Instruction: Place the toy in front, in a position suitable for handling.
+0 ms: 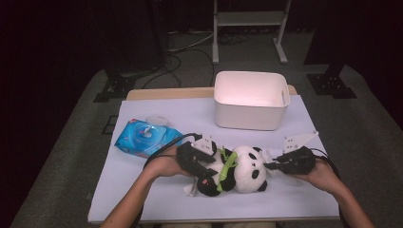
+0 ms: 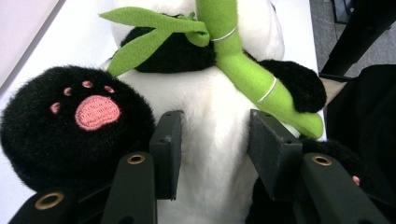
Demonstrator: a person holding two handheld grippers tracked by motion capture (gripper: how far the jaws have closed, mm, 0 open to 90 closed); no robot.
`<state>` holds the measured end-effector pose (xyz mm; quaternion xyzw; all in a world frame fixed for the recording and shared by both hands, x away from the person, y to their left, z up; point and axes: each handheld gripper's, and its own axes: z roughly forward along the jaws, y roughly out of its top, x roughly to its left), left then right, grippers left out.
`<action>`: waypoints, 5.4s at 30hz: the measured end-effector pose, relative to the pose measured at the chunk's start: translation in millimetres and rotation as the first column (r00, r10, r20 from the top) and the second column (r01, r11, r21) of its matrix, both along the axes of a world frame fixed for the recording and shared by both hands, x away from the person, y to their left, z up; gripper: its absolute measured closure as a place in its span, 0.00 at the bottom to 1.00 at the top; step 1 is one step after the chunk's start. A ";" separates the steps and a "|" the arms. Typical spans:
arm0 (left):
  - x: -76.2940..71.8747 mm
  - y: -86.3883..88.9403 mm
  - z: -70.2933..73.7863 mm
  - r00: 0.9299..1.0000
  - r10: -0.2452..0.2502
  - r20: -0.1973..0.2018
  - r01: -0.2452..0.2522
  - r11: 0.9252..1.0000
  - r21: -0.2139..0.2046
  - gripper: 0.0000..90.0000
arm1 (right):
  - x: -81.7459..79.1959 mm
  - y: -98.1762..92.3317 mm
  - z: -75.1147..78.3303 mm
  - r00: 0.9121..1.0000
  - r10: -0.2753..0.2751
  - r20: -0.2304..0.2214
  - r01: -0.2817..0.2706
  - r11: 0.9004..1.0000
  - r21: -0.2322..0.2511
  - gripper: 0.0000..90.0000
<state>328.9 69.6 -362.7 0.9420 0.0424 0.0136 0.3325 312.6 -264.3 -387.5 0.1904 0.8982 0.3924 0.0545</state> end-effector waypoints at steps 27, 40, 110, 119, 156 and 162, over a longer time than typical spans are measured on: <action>2.5 -7.3 2.9 1.000 0.018 0.022 -0.018 1.000 0.005 0.60 | -6.2 73.5 29.1 0.980 0.178 0.084 -0.171 0.982 -0.083 0.96; 3.9 15.1 13.4 0.999 0.048 0.007 -0.048 0.998 -0.050 0.57 | -0.7 68.4 28.2 0.985 0.158 0.064 -0.153 0.986 -0.072 0.96; 4.5 35.4 -17.1 0.996 0.091 -0.024 -0.094 0.975 -0.204 0.57 | 26.4 123.9 45.8 0.980 0.198 0.035 -0.188 0.966 -0.179 0.96; 3.2 32.8 -14.8 0.996 0.088 -0.032 -0.093 0.973 -0.209 0.53 | 14.7 128.1 34.4 0.974 0.224 0.006 -0.220 0.961 -0.167 0.97; 0.6 27.6 -16.5 0.996 0.083 -0.017 -0.085 0.980 -0.178 0.57 | 42.9 96.8 45.4 0.991 0.133 -0.006 -0.132 0.980 -0.146 0.96; -2.8 30.3 -9.1 0.996 0.080 -0.024 -0.083 0.982 -0.171 0.56 | 34.8 89.7 39.1 0.992 0.123 -0.029 -0.125 0.988 -0.095 0.97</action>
